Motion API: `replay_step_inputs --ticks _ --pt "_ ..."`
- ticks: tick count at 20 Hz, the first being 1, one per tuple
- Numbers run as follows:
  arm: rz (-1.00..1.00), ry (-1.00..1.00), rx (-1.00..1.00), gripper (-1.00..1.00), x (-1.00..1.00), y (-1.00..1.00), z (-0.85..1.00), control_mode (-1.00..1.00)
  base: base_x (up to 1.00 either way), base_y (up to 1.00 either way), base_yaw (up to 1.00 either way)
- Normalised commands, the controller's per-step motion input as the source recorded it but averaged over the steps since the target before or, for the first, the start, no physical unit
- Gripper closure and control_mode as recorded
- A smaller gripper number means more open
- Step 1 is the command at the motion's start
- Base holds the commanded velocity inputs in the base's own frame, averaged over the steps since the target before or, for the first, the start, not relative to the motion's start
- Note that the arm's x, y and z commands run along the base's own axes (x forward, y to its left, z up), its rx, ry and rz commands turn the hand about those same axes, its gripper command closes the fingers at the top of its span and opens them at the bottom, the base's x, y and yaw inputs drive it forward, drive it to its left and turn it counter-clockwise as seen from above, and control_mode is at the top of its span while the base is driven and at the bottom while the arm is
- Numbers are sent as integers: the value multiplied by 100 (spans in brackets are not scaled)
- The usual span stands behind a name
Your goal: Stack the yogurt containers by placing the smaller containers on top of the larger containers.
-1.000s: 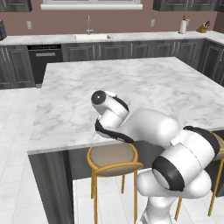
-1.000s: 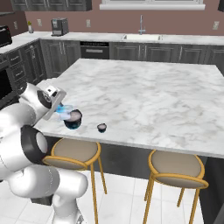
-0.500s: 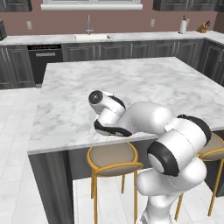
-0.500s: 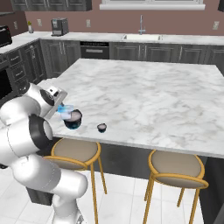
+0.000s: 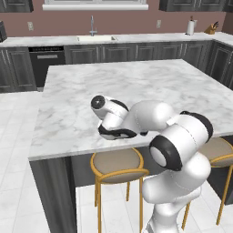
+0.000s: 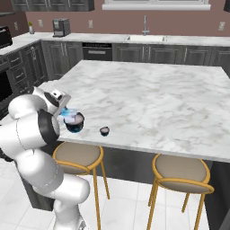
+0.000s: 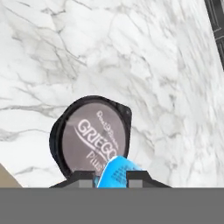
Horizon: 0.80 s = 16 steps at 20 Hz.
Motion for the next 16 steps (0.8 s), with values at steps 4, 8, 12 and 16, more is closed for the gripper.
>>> replay_step_inputs --ticks 4,8,12,16 --pt "0 0 -1 100 19 0 -16 -100 0 0 0" --pt "0 0 -1 100 21 0 -15 -100 0 0 0" --pt "0 0 0 100 20 1 -15 -100 0 0 0" --pt "0 0 0 100 19 3 -14 -100 0 0 0"
